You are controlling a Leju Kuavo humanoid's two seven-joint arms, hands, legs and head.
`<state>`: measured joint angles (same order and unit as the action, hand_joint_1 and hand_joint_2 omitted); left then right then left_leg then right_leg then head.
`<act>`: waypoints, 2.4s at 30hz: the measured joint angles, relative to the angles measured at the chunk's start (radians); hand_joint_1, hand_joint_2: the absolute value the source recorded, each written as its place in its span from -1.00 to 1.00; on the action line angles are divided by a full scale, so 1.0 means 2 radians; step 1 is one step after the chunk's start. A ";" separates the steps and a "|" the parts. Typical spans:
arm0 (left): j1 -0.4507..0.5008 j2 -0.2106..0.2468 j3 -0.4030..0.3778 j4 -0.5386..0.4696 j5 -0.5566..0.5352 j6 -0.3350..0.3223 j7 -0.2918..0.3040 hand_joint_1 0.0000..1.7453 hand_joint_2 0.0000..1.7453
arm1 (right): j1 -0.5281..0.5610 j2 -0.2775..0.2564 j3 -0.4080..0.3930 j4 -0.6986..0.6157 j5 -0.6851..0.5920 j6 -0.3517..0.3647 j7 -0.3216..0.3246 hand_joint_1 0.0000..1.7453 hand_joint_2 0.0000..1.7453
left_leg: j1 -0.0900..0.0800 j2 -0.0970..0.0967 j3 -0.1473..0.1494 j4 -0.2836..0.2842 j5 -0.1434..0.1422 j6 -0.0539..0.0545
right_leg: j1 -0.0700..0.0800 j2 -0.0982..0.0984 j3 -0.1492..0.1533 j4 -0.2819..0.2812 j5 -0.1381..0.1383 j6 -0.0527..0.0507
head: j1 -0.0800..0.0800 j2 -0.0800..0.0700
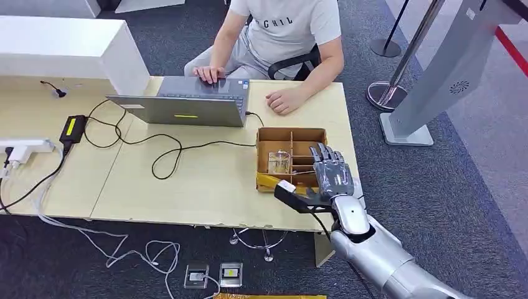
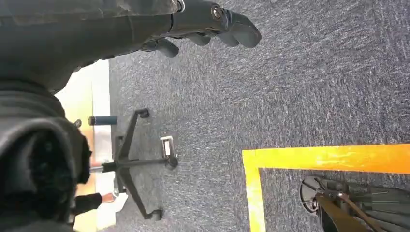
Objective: Pass the card to the sensor for recognition and then transmit it.
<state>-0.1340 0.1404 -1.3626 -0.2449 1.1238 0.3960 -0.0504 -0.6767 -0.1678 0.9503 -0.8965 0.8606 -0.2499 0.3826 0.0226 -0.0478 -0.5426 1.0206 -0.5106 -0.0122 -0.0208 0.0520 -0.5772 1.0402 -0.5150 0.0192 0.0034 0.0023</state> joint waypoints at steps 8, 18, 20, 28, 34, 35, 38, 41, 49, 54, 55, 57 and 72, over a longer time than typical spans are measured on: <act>0.000 0.000 0.000 0.000 -0.003 -0.001 0.000 -1.00 -1.00 | 0.000 0.002 0.000 0.000 0.000 0.002 -0.005 -1.00 1.00 | 0.000 0.000 0.000 0.000 0.000 0.000 | 0.000 0.000 0.000 0.000 0.000 0.000 | 0.000 0.000; 0.000 0.000 0.000 0.000 -0.007 -0.004 0.000 -1.00 -1.00 | -0.001 0.009 0.000 -0.002 -0.001 0.015 -0.019 -1.00 1.00 | 0.000 0.000 0.000 0.000 0.000 0.000 | 0.000 0.000 0.000 0.000 0.000 0.000 | 0.000 0.000; 0.000 0.000 0.000 0.000 -0.007 -0.004 0.000 -1.00 -1.00 | -0.001 0.013 0.000 -0.002 0.000 0.018 -0.019 -1.00 1.00 | 0.000 0.000 0.000 0.000 0.000 0.000 | 0.000 0.000 0.000 0.000 0.000 0.000 | 0.000 0.000; 0.000 0.000 0.000 0.000 -0.009 -0.004 0.000 -1.00 -1.00 | -0.001 0.016 0.000 -0.002 0.000 0.018 -0.020 -1.00 1.00 | 0.000 0.000 0.000 0.000 0.000 0.000 | 0.000 0.000 0.000 0.000 0.000 0.000 | 0.000 0.000; 0.000 0.000 0.000 0.000 -0.012 -0.005 0.000 -1.00 -1.00 | -0.001 0.018 0.000 -0.002 0.000 0.019 -0.021 -1.00 1.00 | 0.000 0.000 0.000 0.000 0.000 0.000 | 0.000 0.000 0.000 0.000 0.000 0.000 | 0.000 0.000; 0.000 0.000 0.000 0.000 -0.012 -0.005 0.000 -1.00 -1.00 | -0.001 0.018 0.000 -0.002 0.000 0.019 -0.021 -1.00 1.00 | 0.000 0.000 0.000 0.000 0.000 0.000 | 0.000 0.000 0.000 0.000 0.000 0.000 | 0.000 0.000; 0.000 0.000 0.000 0.000 -0.013 -0.005 0.000 -1.00 -1.00 | -0.001 0.018 0.000 -0.002 0.002 0.019 -0.018 -1.00 1.00 | 0.000 0.000 0.000 0.000 0.000 0.000 | 0.000 0.000 0.000 0.000 0.000 0.000 | 0.000 0.000; 0.000 0.000 0.000 0.000 -0.014 -0.005 0.000 -1.00 -1.00 | -0.001 0.018 0.000 -0.002 0.002 0.019 -0.016 -1.00 1.00 | 0.000 0.000 0.000 0.000 0.000 0.000 | 0.000 0.000 0.000 0.000 0.000 0.000 | 0.000 0.000; 0.000 0.001 0.000 0.000 -0.015 -0.005 0.000 -1.00 -1.00 | -0.001 0.014 0.000 -0.001 0.000 0.018 -0.016 1.00 1.00 | 0.000 0.000 0.000 0.000 0.000 0.000 | 0.000 0.000 0.000 0.000 0.000 0.000 | 0.000 0.000; 0.000 0.001 0.000 0.000 -0.015 -0.005 0.000 -1.00 -1.00 | 0.000 0.014 0.000 -0.001 -0.003 0.018 -0.016 1.00 1.00 | 0.000 0.000 0.000 0.000 0.000 0.000 | 0.000 0.000 0.000 0.000 0.000 0.000 | 0.000 0.000; 0.000 0.001 0.000 0.000 -0.015 -0.005 0.000 -1.00 -1.00 | 0.000 0.014 0.000 -0.001 -0.003 0.018 -0.016 1.00 1.00 | 0.000 0.000 0.000 0.000 0.000 0.000 | 0.000 0.000 0.000 0.000 0.000 0.000 | 0.000 0.000; 0.000 0.001 0.000 0.000 -0.016 -0.005 0.000 -1.00 -1.00 | 0.001 0.013 0.000 -0.001 -0.004 0.017 -0.017 1.00 1.00 | 0.000 0.000 0.000 0.000 0.000 0.000 | 0.000 0.000 0.000 0.000 0.000 0.000 | 0.000 0.000; 0.000 0.001 0.000 0.000 -0.022 -0.006 0.000 -1.00 -1.00 | 0.001 0.015 0.000 0.003 -0.010 0.012 -0.027 1.00 1.00 | 0.000 0.000 0.000 0.000 0.000 0.000 | 0.000 0.000 0.000 0.000 0.000 0.000 | 0.000 0.000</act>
<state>-0.1341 0.1415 -1.3630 -0.2449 1.0792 0.3849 -0.0504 -0.6749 -0.1385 0.9506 -0.8896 0.8400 -0.2262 0.3292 0.0226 -0.0478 -0.5424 1.0206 -0.5106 -0.0123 -0.0208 0.0520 -0.5773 1.0402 -0.5149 0.0192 0.0034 0.0023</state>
